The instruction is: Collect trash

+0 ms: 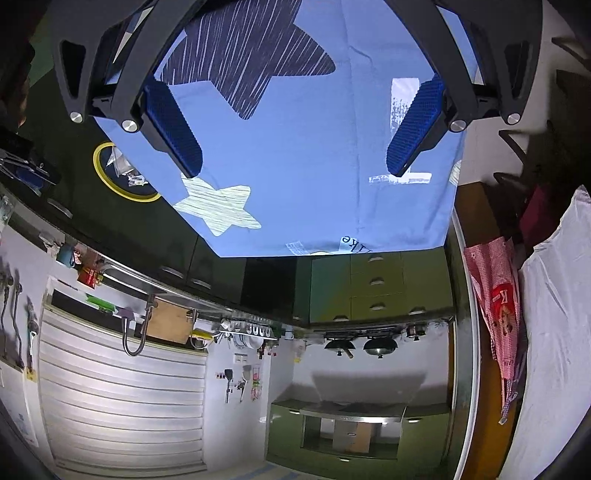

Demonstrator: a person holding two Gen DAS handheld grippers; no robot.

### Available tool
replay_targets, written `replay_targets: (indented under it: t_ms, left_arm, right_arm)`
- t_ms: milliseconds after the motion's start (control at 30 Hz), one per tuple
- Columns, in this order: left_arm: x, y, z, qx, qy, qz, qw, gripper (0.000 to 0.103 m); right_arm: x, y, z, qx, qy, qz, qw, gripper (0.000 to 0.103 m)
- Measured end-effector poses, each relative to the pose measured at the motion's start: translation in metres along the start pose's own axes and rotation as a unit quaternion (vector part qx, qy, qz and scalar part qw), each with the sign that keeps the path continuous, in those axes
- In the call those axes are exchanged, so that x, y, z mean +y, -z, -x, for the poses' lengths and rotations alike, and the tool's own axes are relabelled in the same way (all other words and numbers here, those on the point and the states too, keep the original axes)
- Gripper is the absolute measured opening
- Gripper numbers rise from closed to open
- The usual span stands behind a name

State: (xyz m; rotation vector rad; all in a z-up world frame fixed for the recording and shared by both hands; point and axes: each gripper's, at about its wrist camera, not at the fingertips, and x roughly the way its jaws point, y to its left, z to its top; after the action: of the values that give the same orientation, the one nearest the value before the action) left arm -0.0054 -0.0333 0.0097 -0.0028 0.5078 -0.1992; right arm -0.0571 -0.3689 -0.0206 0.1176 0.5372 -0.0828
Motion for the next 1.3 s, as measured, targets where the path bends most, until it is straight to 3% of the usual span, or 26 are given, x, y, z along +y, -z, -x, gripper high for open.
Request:
replay_targets:
  t_ms: [1300]
  left_arm:
    - [-0.004, 0.002, -0.01, 0.018, 0.012, -0.002, 0.9998, 0.099]
  right_arm:
    - [0.004, -0.004, -0.013, 0.002, -0.005, -0.005, 1.0, 0.09]
